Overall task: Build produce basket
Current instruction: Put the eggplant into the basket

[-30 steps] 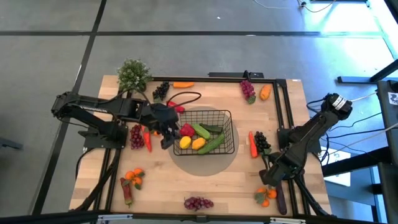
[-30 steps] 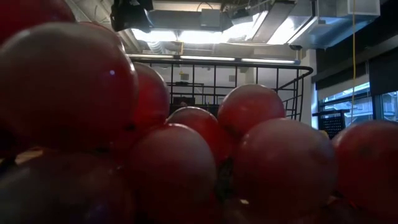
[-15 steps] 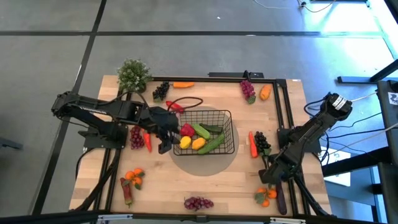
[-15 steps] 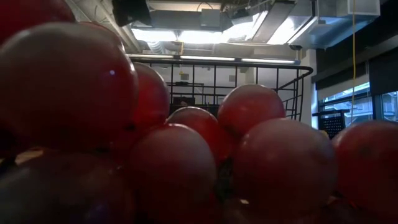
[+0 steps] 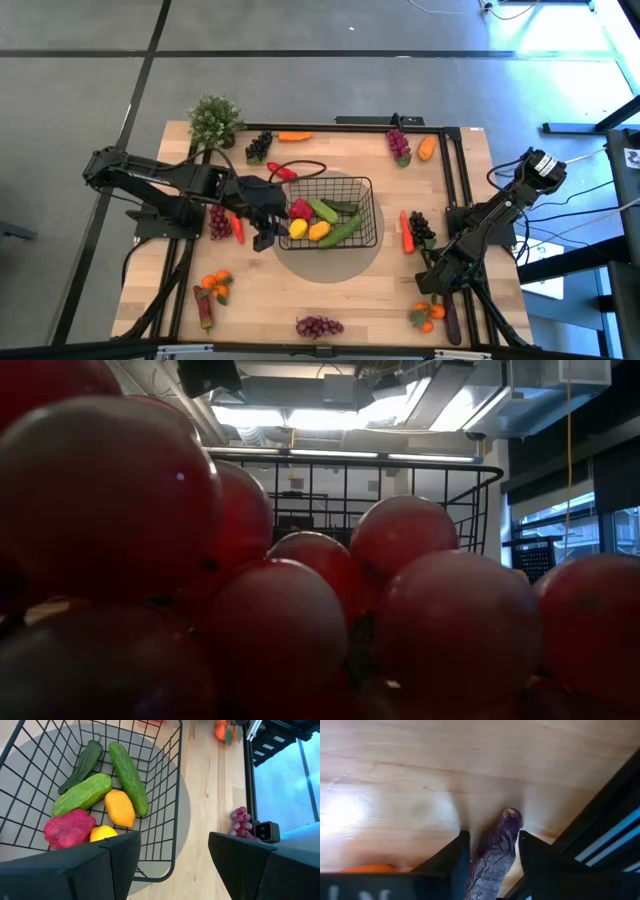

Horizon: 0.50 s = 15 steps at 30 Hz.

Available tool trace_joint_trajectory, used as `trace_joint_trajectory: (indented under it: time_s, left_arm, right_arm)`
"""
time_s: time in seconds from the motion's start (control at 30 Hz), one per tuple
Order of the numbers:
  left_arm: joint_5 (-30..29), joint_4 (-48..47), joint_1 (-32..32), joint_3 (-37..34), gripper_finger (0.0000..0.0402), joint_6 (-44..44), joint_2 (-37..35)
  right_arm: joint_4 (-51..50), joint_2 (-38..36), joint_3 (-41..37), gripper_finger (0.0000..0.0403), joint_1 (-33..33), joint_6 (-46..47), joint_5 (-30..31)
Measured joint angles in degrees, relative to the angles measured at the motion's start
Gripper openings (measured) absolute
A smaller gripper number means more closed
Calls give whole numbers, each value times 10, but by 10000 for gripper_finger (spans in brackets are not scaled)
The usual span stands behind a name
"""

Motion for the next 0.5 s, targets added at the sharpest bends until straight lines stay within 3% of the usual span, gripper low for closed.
trace_joint_trajectory:
  time_s: [0.3,0.5]
  left_arm:
    - [0,1,-1,0,220,0,0]
    - [0,1,-1,0,220,0,0]
  right_arm:
    - [-15,-1,11,17,1,-58,44]
    - [-26,1,54,25,-8,-83,97]
